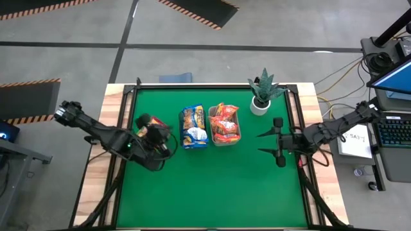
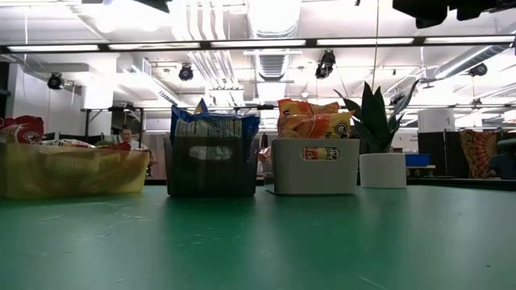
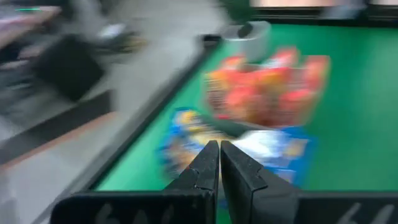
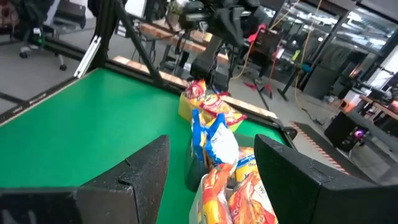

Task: Sort Maruchan noodles
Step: Return to Home Position

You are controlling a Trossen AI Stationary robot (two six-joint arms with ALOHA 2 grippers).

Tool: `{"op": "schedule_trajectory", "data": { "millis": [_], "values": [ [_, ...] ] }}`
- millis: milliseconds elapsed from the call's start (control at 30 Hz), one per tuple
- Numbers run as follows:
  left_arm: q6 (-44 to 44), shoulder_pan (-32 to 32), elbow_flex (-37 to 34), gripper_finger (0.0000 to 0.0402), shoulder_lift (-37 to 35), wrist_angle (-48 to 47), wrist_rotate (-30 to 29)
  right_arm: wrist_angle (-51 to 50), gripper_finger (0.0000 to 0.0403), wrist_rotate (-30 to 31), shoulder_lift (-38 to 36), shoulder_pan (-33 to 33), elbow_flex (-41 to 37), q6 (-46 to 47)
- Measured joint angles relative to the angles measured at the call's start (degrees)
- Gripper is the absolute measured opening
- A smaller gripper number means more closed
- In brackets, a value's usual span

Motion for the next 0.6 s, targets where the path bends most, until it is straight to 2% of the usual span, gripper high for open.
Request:
{"op": "schedule_trajectory", "data": {
  "millis": [167,267,433,600],
  "values": [
    [25.7,-0.1,0.5,0.0000,0.6,16.8,15.1,0.9,0.0224,0.0,-4.2,0.0,-2.4,-0.7],
    [36.7,0.3,-2.7,0.0000,0.6,23.8,19.3,2.3,0.0224,0.0,-6.7,0.0,-4.2,-1.7],
    [38.5,3.0,-10.3,0.0000,-3.3,29.2,19.2,4.6,0.0224,0.0,-11.8,0.0,-7.4,-3.0],
    [38.2,6.2,-21.5,0.0000,-12.7,39.0,20.3,4.5,0.0224,0.0,-18.0,0.0,-9.8,-3.5]
  ]
}}
